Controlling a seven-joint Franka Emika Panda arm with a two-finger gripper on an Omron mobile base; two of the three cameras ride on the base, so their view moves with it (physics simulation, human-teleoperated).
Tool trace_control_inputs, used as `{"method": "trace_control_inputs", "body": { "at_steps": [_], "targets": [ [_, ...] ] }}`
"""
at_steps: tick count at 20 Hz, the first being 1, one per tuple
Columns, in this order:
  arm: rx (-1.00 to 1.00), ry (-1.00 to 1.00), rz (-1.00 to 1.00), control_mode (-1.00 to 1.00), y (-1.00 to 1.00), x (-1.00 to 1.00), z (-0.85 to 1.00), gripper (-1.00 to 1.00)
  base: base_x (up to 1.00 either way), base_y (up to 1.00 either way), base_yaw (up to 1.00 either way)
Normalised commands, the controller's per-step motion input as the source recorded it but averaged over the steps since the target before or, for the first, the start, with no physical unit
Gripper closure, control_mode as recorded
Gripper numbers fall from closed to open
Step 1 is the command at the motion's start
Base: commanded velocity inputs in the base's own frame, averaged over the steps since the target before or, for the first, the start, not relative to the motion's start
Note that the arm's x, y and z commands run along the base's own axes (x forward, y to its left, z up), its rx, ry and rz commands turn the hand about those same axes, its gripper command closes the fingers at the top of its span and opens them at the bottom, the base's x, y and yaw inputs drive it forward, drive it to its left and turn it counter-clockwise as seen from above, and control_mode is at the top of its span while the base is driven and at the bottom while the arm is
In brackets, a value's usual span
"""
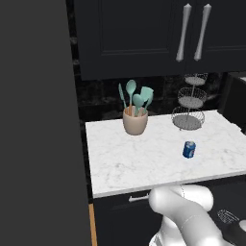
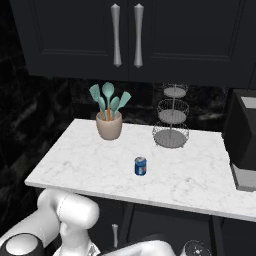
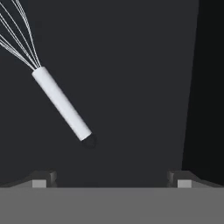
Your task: Pick the whisk from the drawer and place it on the counter.
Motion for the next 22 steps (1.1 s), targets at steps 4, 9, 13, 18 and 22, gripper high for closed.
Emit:
{"method": "trace_control_inputs", "body": {
  "at_steps": [4, 9, 13, 18, 22],
  "targets": [
    [0.01, 0.00, 0.14, -1.00, 0.45, 0.71, 0.00, -1.00, 0.00, 0.00, 0.00],
    [0.00, 0.05, 0.14, -1.00, 0.39, 0.11, -0.09, -1.00, 0.00, 0.00, 0.00],
    [0.00, 0.07, 0.12, -1.00, 0.30, -0.02, -0.28, -1.00, 0.00, 0.00, 0.00],
    [0.01, 0.06, 0.04, -1.00, 0.34, -0.08, -0.17, -1.00, 0.00, 0.00, 0.00],
    [0.09, 0.00, 0.00, -1.00, 0.05, -0.01, -0.15, -1.00, 0.00, 0.00, 0.00]
  ]
}}
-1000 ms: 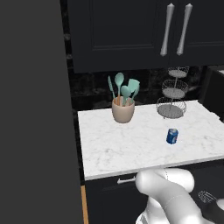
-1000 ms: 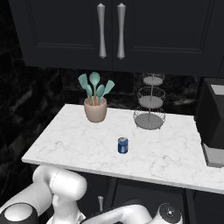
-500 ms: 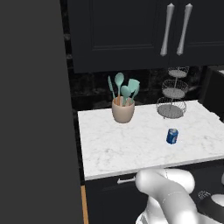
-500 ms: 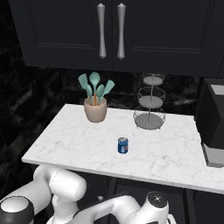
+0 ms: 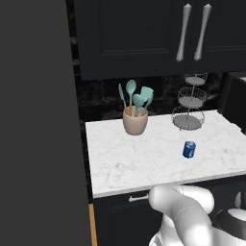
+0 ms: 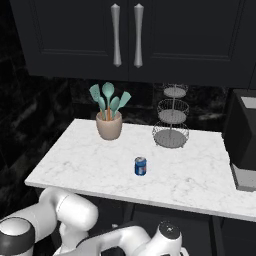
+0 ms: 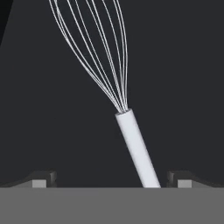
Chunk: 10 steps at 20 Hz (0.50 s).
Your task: Pick the whisk from the drawer and place it on the counter.
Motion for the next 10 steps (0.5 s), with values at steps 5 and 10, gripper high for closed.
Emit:
{"method": "trace_control_inputs", "body": {
  "at_steps": [5, 10],
  "targets": [
    [0.08, -0.01, 0.00, -1.00, 0.00, 0.06, -0.26, -1.00, 0.00, 0.00, 0.00],
    [0.09, 0.00, 0.00, -1.00, -0.14, 0.34, -0.10, -1.00, 0.00, 0.00, 0.00]
  ]
}}
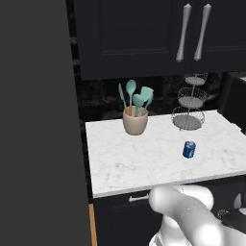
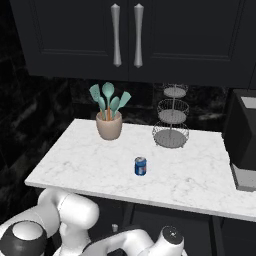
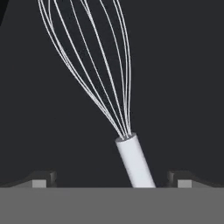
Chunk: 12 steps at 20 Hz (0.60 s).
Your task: Pick the whisk from the drawer and place it on the counter.
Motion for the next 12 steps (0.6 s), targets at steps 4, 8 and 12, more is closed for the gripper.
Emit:
{"method": "trace_control_inputs", "body": {
  "at_steps": [4, 8, 12],
  "targets": [
    [0.08, 0.00, 0.02, -1.00, -0.26, 0.20, -0.13, -1.00, 0.00, 0.00, 0.00],
    [0.06, 0.00, 0.01, -1.00, -0.19, 0.00, -0.27, -1.00, 0.00, 0.00, 0.00],
    [0.04, 0.00, 0.00, -1.00, -0.04, 0.00, -0.32, -1.00, 0.00, 0.00, 0.00]
  ]
}}
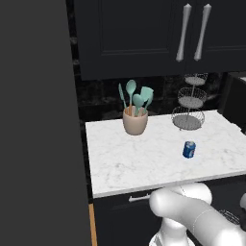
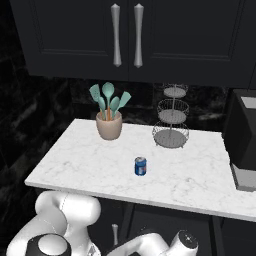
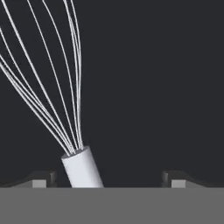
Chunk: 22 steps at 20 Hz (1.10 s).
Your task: Pick the whisk from the drawer and place it on the counter.
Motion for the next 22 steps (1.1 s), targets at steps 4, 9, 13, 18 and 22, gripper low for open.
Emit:
{"method": "trace_control_inputs", "body": {
  "at_steps": [4, 9, 13, 18, 22],
  "targets": [
    [0.02, 0.00, 0.00, -1.00, 0.00, 0.00, -0.40, -1.00, 0.00, 0.00, 0.00],
    [0.00, 0.00, 0.00, -1.00, 0.00, -0.01, -0.42, -1.00, 0.00, 0.00, 0.00],
    [0.00, 0.00, 0.00, -1.00, 0.00, -0.13, -0.47, 1.00, 0.00, 0.00, 0.00],
    [0.00, -0.02, 0.00, -1.00, 0.00, -0.02, -0.08, 1.00, 0.00, 0.00, 0.00],
    [0.00, 0.00, 0.00, -1.00, 0.00, -0.02, 0.00, 1.00, 0.00, 0.00, 0.00]
  ]
}}
